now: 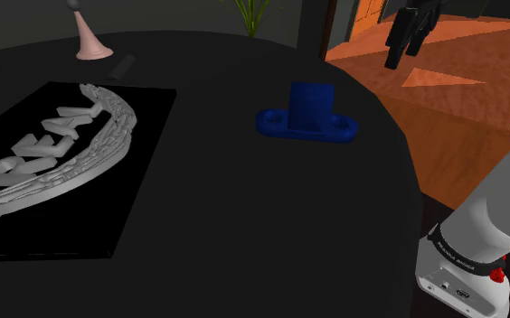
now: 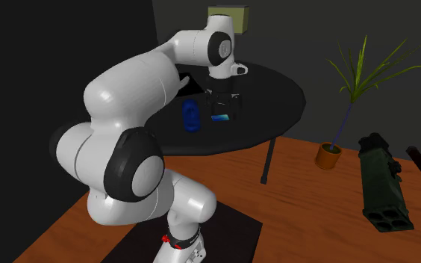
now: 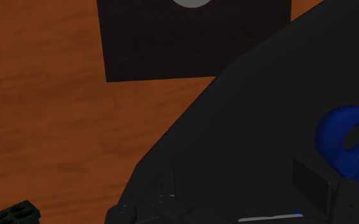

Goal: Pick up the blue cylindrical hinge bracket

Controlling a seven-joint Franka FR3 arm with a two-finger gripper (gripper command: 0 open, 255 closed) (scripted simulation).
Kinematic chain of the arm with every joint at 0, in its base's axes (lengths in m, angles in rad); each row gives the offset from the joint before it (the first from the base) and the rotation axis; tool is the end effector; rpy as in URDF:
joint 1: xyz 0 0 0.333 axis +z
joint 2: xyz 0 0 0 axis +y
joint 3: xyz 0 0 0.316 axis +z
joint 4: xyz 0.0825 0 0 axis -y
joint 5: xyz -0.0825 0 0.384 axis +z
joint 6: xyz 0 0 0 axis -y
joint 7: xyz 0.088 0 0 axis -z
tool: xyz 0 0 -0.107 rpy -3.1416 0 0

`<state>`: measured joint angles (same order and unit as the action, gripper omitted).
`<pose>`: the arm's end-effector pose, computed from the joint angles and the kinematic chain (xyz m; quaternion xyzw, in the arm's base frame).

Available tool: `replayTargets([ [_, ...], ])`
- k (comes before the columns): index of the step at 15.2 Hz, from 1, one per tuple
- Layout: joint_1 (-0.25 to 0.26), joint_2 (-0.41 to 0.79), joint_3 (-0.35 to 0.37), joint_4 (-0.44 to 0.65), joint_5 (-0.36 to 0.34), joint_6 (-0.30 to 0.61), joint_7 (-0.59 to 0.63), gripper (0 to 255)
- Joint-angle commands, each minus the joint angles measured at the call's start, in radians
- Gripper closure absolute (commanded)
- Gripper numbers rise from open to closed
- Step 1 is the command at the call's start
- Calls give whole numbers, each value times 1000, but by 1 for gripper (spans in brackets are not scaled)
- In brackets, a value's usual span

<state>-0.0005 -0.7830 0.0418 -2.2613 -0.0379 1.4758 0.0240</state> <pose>0.2979 0.0130 0.6255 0.9994 0.0008 -0.0005 0.0336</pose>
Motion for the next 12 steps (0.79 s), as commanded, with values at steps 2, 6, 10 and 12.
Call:
replayTargets([
  [2,14,18,3,5,17,20,-8,0],
  [6,70,89,18,34,85,94,-46,0],
  [10,125,161,34,73,152,160,-89,0],
  [12,152,197,42,96,184,189,-112,0],
])
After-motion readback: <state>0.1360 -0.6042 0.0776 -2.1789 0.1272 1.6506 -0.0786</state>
